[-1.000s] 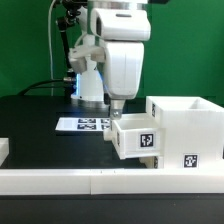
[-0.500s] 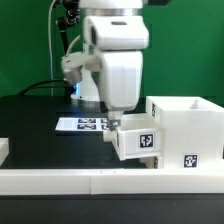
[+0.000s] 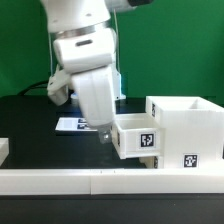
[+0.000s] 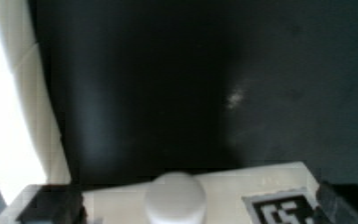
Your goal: Assemble drawer
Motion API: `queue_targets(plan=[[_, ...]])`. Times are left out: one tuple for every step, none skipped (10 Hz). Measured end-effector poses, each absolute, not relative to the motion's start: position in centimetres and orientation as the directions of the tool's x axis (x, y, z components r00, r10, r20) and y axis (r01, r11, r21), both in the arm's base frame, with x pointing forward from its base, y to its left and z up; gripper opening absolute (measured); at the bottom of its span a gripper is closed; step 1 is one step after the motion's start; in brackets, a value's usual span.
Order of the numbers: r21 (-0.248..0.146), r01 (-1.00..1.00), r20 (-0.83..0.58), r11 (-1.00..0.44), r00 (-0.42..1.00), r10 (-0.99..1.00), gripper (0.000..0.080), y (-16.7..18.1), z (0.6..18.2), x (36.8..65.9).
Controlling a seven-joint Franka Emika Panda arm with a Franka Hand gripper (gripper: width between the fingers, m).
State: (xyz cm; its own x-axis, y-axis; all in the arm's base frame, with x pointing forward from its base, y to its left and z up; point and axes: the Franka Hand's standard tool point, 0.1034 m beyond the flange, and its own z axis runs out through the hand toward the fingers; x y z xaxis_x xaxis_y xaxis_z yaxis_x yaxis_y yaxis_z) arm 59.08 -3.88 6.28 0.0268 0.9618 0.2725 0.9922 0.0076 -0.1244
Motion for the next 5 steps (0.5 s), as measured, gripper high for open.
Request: queue_targets(plan=[[-0.130,0.991,0.270,-0.013,0.048,0.962,0.0649,-3.4,6.1,59.0],[-0.136,0.991,0.272,-0.015,0.052,0.961,0.0649,-2.7,5.8,58.7],[-0.136,0.990,0.272,-0.022,0.059,0.960,0.0649,-2.1,5.8,58.7],[-0.137,0.990,0.271,-0.037,0.074,0.960,0.0649,-1.3,6.0,58.9],[-0.141,0.989,0.271,-0.045,0.082,0.959,0.0649,-0.4,6.1,59.0]])
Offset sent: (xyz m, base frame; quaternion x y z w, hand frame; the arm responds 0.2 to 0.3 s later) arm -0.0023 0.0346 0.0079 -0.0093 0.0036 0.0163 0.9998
